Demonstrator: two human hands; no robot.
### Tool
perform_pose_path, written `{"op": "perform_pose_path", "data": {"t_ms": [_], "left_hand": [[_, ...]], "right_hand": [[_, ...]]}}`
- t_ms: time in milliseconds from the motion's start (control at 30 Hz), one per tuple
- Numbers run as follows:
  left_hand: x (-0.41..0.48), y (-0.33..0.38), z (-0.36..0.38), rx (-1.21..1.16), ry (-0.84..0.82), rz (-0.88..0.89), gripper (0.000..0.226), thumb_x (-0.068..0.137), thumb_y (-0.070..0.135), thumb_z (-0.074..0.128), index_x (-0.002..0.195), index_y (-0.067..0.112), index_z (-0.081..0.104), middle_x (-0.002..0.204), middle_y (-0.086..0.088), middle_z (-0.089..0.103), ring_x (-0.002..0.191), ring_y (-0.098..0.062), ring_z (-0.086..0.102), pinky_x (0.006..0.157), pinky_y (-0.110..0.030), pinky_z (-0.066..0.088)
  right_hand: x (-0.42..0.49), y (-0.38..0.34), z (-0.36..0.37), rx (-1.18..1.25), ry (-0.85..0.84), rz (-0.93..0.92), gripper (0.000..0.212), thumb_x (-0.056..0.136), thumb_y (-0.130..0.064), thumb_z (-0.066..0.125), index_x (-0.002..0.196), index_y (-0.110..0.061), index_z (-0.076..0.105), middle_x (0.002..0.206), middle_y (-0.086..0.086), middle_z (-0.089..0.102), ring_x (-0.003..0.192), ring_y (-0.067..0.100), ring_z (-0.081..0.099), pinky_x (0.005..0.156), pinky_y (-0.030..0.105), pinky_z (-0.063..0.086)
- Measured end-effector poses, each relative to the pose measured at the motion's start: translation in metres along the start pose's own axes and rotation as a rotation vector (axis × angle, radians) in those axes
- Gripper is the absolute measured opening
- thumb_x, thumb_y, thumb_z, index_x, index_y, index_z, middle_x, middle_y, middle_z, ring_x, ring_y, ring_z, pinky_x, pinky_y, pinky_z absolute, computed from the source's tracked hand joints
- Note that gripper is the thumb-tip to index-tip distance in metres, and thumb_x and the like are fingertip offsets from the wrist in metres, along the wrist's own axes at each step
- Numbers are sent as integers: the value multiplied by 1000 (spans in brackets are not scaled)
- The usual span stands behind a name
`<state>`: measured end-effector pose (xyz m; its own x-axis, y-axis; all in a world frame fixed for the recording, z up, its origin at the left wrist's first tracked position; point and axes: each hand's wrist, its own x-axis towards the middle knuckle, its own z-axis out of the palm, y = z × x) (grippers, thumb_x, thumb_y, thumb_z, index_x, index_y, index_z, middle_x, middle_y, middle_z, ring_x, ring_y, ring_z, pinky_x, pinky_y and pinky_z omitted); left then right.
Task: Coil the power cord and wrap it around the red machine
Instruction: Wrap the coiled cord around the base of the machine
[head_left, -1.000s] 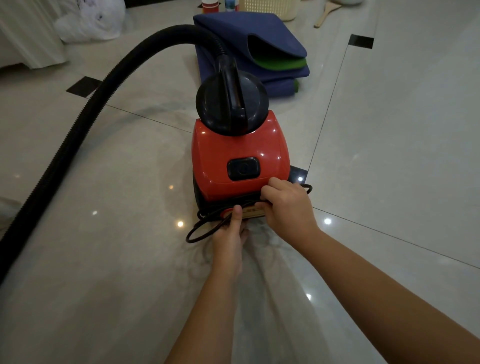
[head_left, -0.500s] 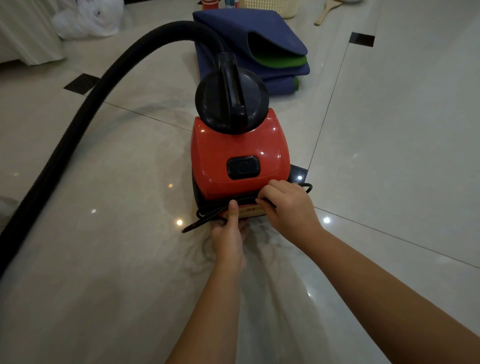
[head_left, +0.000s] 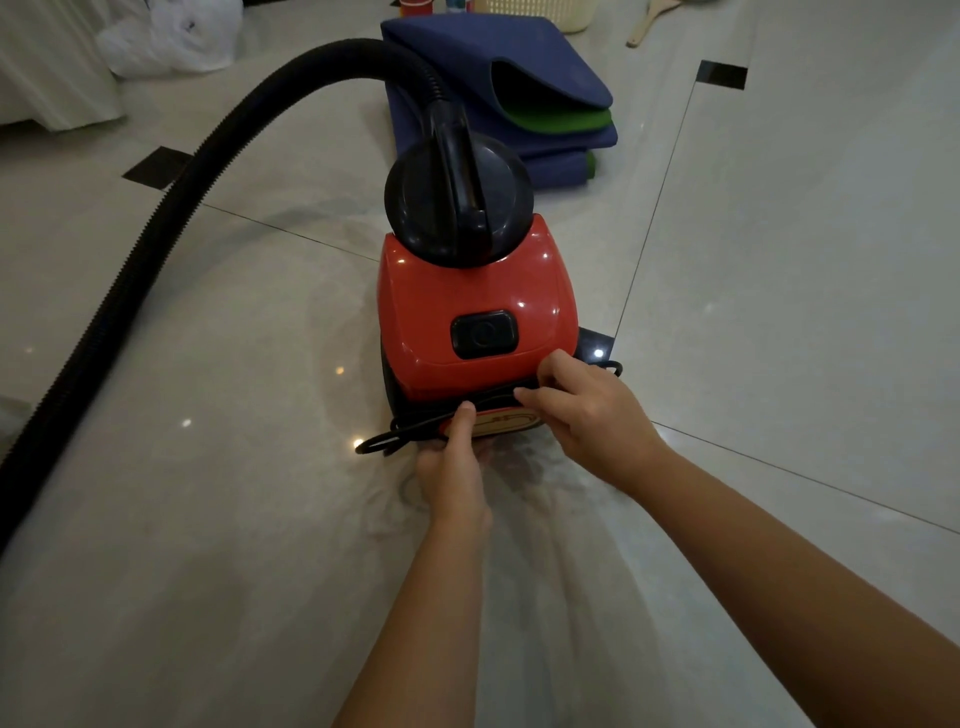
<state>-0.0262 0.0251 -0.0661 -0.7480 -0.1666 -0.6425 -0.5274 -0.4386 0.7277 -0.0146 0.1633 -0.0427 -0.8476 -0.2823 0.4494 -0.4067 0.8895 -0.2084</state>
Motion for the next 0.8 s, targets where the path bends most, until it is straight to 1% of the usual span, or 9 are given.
{"op": "perform_pose_path", "data": {"t_ms": [167, 267, 367, 433, 500, 600, 667, 733, 800], "left_hand": [[-1, 3, 1, 12, 27, -21, 37, 82, 18, 63, 116, 3, 59, 105, -14, 67, 95, -25, 66, 77, -32, 53], [1, 3, 1, -8, 5, -39, 45, 83, 21, 63, 122, 1, 55, 112, -18, 66, 98, -28, 66, 70, -28, 54], [-1, 5, 3, -21, -44, -49, 52, 85, 25, 62, 130, 2, 48, 122, -20, 63, 104, -29, 66, 67, -25, 55], [-3, 6, 4, -26, -66, -70, 55, 86, 25, 61, 133, 3, 45, 125, -20, 61, 102, -28, 65, 71, -27, 55], [-5, 8, 6, -33, -69, -96, 56, 87, 26, 61, 135, 4, 42, 127, -20, 60, 99, -28, 63, 83, -34, 53], [-5, 8, 7, -23, -66, -119, 57, 86, 27, 61, 135, 6, 41, 129, -18, 58, 108, -30, 61, 98, -41, 47], [-4, 7, 7, -11, -73, -112, 56, 87, 27, 61, 135, 5, 42, 130, -18, 58, 113, -31, 60, 99, -40, 47], [-5, 8, 6, 3, -75, -106, 55, 88, 27, 60, 135, 4, 42, 129, -19, 58, 114, -32, 60, 100, -40, 46], [-5, 9, 5, 18, -85, -100, 53, 88, 27, 59, 134, 5, 44, 129, -19, 58, 113, -31, 60, 102, -41, 45]], "right_hand": [[-1, -4, 4, -93, -69, -3, 26, 65, -1, 77, 88, -10, 69, 75, 7, 62, 63, 19, 58, 52, 28, 42], [0, -3, -4, -49, -125, 24, 30, 69, -4, 76, 97, -12, 69, 78, 7, 61, 65, 20, 58, 55, 26, 39], [-5, 3, -23, 43, -221, 83, 36, 75, -14, 68, 110, -9, 66, 89, 11, 63, 74, 22, 60, 61, 25, 45], [-9, 7, -38, 180, -243, 255, 37, 77, -22, 68, 113, -10, 66, 94, 7, 61, 79, 17, 58, 68, 23, 46], [-15, 13, -50, 298, -277, 455, 34, 76, -25, 73, 107, -14, 68, 91, -1, 57, 77, 12, 55, 71, 19, 45], [-27, 19, -60, 485, -295, 686, 20, 72, -27, 76, 89, -23, 68, 83, -6, 61, 75, 6, 59, 63, 3, 41], [-33, 19, -63, 557, -396, 741, 22, 70, -32, 76, 89, -27, 65, 91, -5, 66, 84, 6, 60, 66, 4, 42], [-37, 14, -60, 521, -547, 720, 34, 70, -34, 76, 101, -25, 65, 102, -8, 63, 95, 8, 58, 75, 10, 42], [-38, 10, -55, 447, -583, 696, 43, 71, -32, 76, 110, -19, 63, 105, -6, 58, 99, 12, 56, 83, 20, 43]]}}
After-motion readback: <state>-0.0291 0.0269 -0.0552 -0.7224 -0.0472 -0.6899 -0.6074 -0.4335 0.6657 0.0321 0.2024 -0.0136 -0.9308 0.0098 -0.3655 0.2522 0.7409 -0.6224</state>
